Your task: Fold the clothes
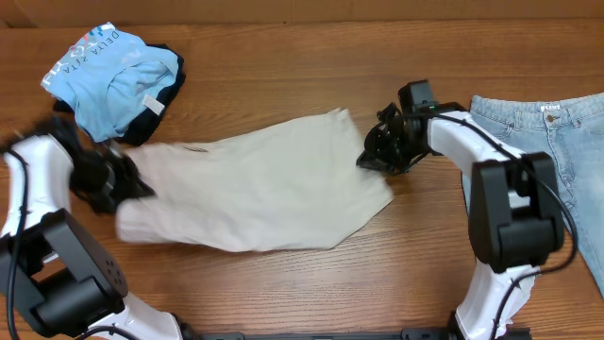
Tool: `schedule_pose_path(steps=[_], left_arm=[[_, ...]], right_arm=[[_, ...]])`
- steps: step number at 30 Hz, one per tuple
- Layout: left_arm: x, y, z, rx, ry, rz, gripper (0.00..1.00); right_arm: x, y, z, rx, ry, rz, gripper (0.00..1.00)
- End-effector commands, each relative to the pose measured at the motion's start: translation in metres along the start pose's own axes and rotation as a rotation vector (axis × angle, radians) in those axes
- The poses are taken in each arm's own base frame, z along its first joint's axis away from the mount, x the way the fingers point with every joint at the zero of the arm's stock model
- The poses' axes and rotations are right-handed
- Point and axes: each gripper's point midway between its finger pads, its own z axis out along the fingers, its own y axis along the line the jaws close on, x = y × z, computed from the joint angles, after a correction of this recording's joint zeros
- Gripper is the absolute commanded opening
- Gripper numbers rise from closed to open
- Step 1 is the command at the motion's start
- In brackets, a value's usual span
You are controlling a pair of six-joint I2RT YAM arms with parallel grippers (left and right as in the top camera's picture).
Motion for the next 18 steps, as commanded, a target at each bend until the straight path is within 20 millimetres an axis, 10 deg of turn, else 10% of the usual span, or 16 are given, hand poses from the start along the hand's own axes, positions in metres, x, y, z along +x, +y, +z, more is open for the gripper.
schedule_pose_path(steps=[1, 7, 18], left_arm=[[-0.02, -0.02, -0.059, -0.103, -0.133, 0.074, 0.04], [-0.02, -0.076, -0.088, -0.136, -0.216, 0.228, 0.04], [0.022, -0.162, -0.004, -0.184, -0.146, 0.399, 0.04]], right_arm=[[-0.015, 0.028, -0.044, -0.021, -0.134, -0.103, 0.1], [-0.021, 0.03, -0.059, 0.021, -0.195, -0.124, 0.1], [-0.015, 0.019, -0.058, 0.073, -0.173, -0.096, 0.1]])
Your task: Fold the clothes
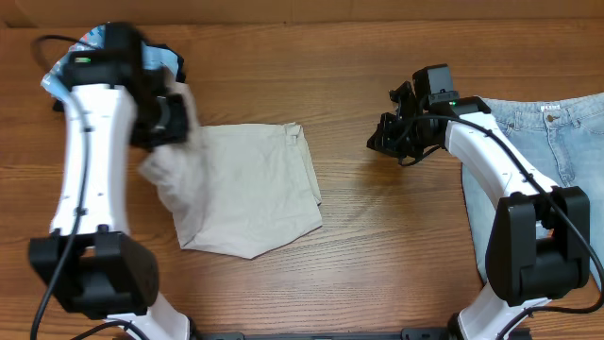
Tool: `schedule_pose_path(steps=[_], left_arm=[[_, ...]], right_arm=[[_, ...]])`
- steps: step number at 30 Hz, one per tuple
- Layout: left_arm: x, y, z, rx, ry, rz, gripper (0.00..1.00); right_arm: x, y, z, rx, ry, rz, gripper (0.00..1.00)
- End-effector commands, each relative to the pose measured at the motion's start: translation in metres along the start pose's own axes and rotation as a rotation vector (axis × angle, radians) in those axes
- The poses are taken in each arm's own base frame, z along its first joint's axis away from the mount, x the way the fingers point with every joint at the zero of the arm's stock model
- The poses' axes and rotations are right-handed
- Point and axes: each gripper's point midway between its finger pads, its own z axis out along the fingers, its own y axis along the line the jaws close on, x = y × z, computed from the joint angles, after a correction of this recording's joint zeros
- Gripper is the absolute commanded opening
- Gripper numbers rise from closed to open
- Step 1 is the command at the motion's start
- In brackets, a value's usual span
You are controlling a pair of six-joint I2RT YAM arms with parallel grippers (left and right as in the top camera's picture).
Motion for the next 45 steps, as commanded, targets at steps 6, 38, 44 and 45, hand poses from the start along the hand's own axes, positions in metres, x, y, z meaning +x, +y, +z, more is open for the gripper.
schedule_pose_path(steps=[6, 38, 44, 45], left_arm=[[0.024, -0.098, 0.041, 0.003, -0.032, 0.166, 0.04], [0.011, -0.071, -0.079, -0.192, -0.168, 0.244, 0.04], [0.031, -0.111, -0.072, -0.01, -0.098, 0.306, 0.04], [0.034, -0.115, -0.069, -0.009, -0.09, 0.32, 0.04]], right_arm=[[-0.002, -0.011, -0.006, 0.075, -0.017, 0.0, 0.1], [0.071, -0.002, 0.028, -0.082, 0.222, -0.333, 0.14], [0.068, -0.005, 0.036, -0.078, 0.19, -0.272, 0.13], [0.067, -0.005, 0.036, -0.079, 0.186, -0.274, 0.13]])
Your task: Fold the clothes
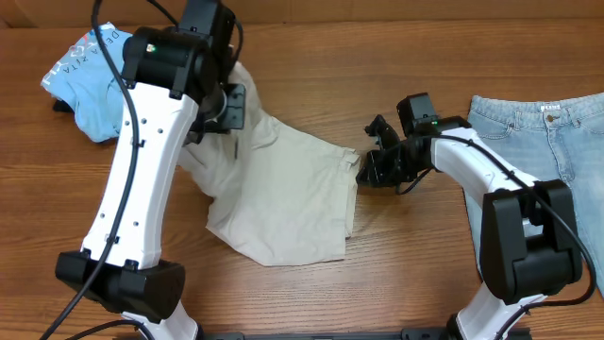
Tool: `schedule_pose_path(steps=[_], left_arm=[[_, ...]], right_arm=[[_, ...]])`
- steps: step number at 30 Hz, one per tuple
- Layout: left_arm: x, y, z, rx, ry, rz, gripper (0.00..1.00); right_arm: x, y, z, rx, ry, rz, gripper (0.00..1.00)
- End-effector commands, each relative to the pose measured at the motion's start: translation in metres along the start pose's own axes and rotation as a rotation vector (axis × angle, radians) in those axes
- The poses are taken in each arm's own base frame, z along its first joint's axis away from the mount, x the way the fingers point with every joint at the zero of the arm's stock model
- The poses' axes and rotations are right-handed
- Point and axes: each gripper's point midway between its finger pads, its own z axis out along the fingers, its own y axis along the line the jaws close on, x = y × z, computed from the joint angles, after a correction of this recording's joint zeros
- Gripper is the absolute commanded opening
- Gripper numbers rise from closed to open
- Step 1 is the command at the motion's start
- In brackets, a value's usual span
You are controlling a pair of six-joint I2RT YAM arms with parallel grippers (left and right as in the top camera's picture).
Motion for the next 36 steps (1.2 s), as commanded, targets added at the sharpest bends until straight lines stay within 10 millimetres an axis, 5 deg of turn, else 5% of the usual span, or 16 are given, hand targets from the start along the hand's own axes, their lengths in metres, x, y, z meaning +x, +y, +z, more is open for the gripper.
schedule_pose_path(steps=[1, 4, 8, 12, 15, 20, 22, 23, 24, 30, 36], left_arm=[[0.01, -0.034, 0.001, 0.091, 0.02, 0.083, 0.04], [0.019, -0.049, 0.018, 0.092, 0.057, 0.121, 0.04], [0.041, -0.075, 0.056, 0.126, 0.136, 0.135, 0.04], [0.063, -0.108, 0.09, 0.213, 0.187, 0.144, 0.05], [0.073, -0.121, 0.116, 0.217, 0.188, 0.119, 0.25], [0.092, -0.146, 0.147, 0.295, 0.195, 0.116, 0.25], [0.099, -0.148, 0.151, 0.301, 0.214, 0.112, 0.38], [0.101, -0.147, 0.151, 0.297, 0.219, 0.113, 0.57], [0.101, -0.146, 0.151, 0.295, 0.224, 0.113, 1.0], [0.078, -0.133, 0.11, 0.334, 0.233, 0.096, 1.0], [0.024, -0.079, 0.054, 0.249, 0.097, 0.097, 1.0]], right_arm=[[-0.001, 0.001, 0.002, -0.013, -0.007, 0.013, 0.13], [-0.004, -0.005, 0.001, 0.019, -0.019, 0.061, 0.1], [-0.011, -0.039, -0.003, 0.212, -0.081, 0.291, 0.1], [-0.02, -0.044, -0.005, 0.23, -0.13, 0.375, 0.11], [-0.021, -0.044, -0.005, 0.226, -0.141, 0.422, 0.11], [-0.021, -0.044, -0.005, 0.226, -0.142, 0.421, 0.12], [-0.022, -0.044, -0.005, 0.226, -0.142, 0.421, 0.14], [-0.021, -0.044, -0.005, 0.226, -0.142, 0.421, 0.14], [-0.021, -0.044, -0.005, 0.226, -0.141, 0.421, 0.15], [-0.018, -0.044, -0.005, 0.23, -0.124, 0.401, 0.21], [-0.018, -0.027, -0.012, 0.179, -0.088, 0.324, 0.19]])
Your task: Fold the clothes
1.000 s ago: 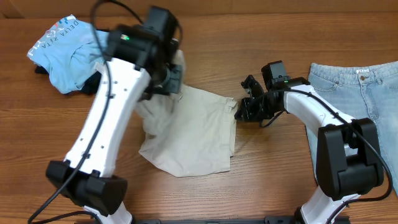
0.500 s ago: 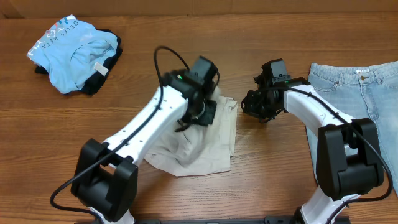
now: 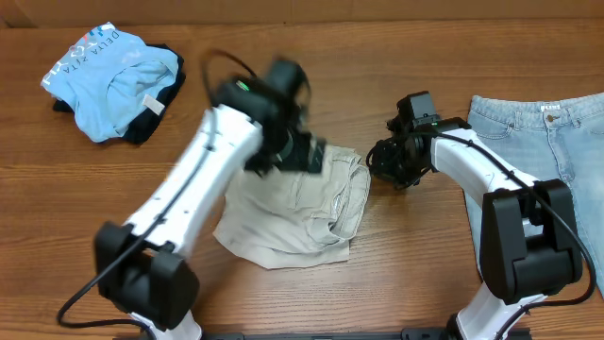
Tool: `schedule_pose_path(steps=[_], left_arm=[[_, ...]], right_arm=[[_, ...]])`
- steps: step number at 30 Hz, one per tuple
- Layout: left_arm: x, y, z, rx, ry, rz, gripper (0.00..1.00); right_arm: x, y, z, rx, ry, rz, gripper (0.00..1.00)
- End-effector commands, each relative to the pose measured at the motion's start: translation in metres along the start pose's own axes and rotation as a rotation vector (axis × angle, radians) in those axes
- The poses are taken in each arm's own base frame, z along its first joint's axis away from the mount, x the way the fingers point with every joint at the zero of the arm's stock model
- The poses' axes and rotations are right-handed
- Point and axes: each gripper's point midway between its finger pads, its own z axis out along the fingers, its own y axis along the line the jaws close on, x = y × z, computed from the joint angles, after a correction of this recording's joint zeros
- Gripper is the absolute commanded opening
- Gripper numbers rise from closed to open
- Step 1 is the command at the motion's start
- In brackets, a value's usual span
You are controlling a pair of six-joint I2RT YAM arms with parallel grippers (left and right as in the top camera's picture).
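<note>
A beige garment (image 3: 293, 212) lies bunched and partly doubled over at the table's middle. My left gripper (image 3: 304, 156) is blurred and sits at the garment's upper edge, with cloth gathered under it; whether its fingers are closed cannot be made out. My right gripper (image 3: 382, 162) hovers just right of the garment's upper right corner, its fingers hidden from above. Blue jeans (image 3: 547, 151) lie flat at the right edge.
A light blue shirt on a dark garment (image 3: 113, 80) sits heaped at the far left corner. The wooden table (image 3: 311, 66) shows bare wood along the back and front.
My left gripper has moved from the garment's upper left to its upper middle, nearer the right gripper. The beige cloth is now narrower and more bunched. The right gripper shifted slightly up and right.
The beige garment first lay spread wide, a gripper at each end. Then it was drawn in on itself to the left with my left arm raised over it. It later lay draped toward the right gripper, and now sits as a compact rumpled bundle in the middle.
</note>
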Motion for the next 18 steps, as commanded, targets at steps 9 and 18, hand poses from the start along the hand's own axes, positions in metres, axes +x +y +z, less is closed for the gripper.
schedule_pose_path(steps=[9, 18], left_arm=[[0.004, 0.059, 0.001, -0.085, 0.04, -0.024, 0.04], [0.078, 0.11, 0.115, -0.132, 0.218, -0.182, 0.04]], right_arm=[[0.005, 0.085, -0.088, -0.276, -0.089, -0.281, 0.14], [0.076, 0.111, -0.068, -0.26, 0.084, -0.517, 0.13]])
